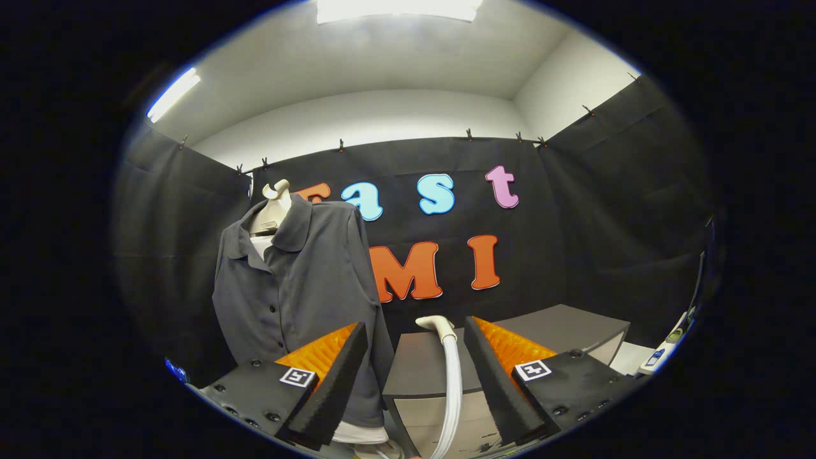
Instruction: Iron the clothes twice with a garment steamer, once on the left side and once on the right side.
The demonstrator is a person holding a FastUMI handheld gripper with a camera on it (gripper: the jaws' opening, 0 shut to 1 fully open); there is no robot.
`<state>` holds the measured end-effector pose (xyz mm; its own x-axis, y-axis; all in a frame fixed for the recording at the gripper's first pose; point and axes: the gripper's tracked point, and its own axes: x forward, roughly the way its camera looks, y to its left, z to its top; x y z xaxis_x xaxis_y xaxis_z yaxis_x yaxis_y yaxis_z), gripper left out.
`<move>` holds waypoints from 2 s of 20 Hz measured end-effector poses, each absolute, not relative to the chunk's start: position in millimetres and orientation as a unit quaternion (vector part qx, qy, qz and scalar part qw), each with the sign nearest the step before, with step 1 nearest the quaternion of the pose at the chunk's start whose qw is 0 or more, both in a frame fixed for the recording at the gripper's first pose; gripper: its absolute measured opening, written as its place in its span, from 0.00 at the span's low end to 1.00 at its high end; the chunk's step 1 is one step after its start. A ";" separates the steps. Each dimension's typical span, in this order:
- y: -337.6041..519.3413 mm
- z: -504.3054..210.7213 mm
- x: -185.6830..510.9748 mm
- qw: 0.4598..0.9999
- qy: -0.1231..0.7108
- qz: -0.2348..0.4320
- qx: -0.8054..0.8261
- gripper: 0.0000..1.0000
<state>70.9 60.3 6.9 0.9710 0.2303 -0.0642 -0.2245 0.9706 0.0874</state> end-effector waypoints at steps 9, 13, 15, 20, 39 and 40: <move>50.3 -100.8 282.9 0.945 0.288 0.153 -0.028 0.98; 56.9 -170.4 334.6 0.908 0.384 0.170 -0.015 0.98; 55.6 -199.3 345.5 0.892 0.416 0.175 -0.003 0.98; 73.2 -244.6 361.2 0.848 0.478 0.214 0.081 0.72; 59.6 -144.7 281.2 0.951 0.271 0.126 0.082 0.47; 58.8 -137.4 266.8 0.955 0.258 0.118 0.084 0.47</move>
